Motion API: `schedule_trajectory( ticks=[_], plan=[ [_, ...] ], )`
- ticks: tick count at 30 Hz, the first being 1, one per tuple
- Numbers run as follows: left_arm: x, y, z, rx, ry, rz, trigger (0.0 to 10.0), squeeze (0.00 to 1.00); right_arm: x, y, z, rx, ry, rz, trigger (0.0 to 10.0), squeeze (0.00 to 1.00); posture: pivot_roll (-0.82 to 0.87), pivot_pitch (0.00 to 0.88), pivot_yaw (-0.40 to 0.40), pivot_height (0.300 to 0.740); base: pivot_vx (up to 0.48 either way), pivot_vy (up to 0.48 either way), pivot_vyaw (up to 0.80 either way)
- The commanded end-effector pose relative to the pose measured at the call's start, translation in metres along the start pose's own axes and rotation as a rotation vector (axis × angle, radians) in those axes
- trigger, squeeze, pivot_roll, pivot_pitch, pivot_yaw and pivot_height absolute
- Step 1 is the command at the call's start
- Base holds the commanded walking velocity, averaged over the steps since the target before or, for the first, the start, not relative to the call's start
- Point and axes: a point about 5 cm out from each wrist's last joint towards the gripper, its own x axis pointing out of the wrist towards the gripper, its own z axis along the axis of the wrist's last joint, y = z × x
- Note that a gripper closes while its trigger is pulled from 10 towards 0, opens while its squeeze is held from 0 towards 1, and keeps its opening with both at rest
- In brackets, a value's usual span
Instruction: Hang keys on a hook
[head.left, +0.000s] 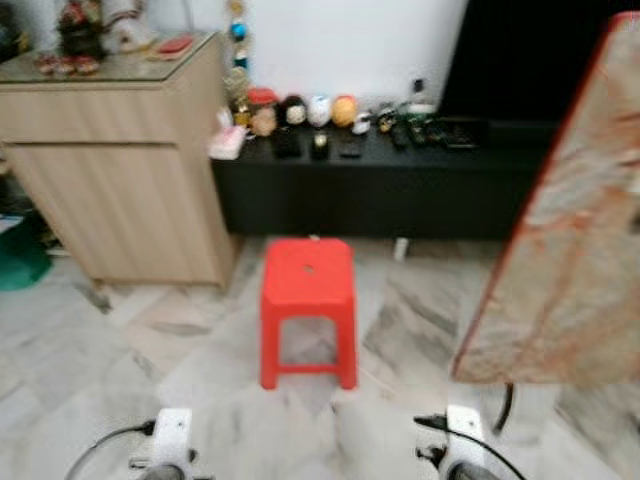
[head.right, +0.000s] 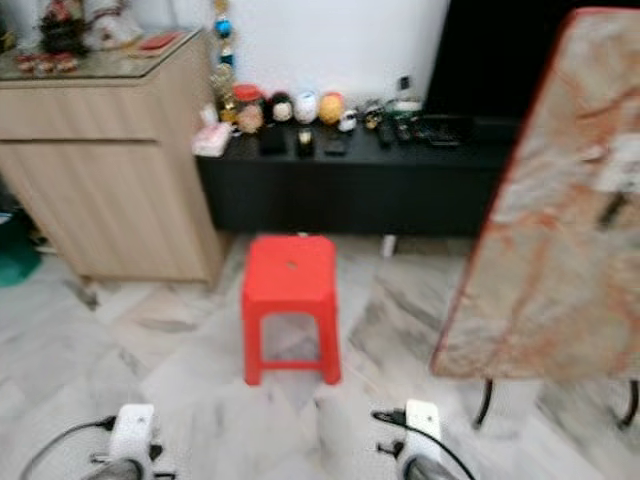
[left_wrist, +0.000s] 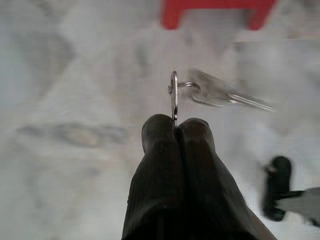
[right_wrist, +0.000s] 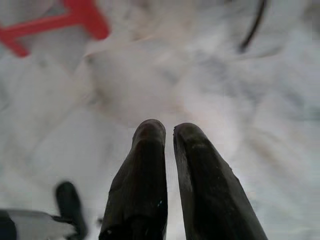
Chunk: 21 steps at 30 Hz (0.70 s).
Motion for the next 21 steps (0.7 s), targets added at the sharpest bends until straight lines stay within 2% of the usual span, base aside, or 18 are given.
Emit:
schedule_trajectory(
  ticks=[1,5,7,21],
  plan=[
    [-0.003,0.014,-0.012,-0.005,0.044,0.037,10.0,0.00,0.000,0.008,-0.005,-0.008,0.006,0.022,10.0,0.00,0.00,0.000,-0.017,0.740,0.000,-0.424,0.00],
    [-0.005,0.014,-0.022,-0.004,0.060,0.034,10.0,0.00,-0.001,0.005,-0.017,-0.029,0.033,0.025,10.0,0.00,0.01,0.000,-0.027,0.740,0.000,-0.427,0.00],
    [-0.007,0.014,-0.029,0.003,0.082,0.030,10.0,0.00,-0.002,0.001,-0.029,-0.073,0.071,0.010,10.0,0.00,0.00,0.000,-0.024,0.740,0.000,-0.426,0.00],
    [-0.010,0.010,-0.038,0.018,0.066,0.017,10.0,0.00,-0.004,-0.009,-0.034,-0.106,0.070,0.019,10.0,0.00,0.01,0.000,-0.054,0.740,0.000,-0.424,0.00]
  ],
)
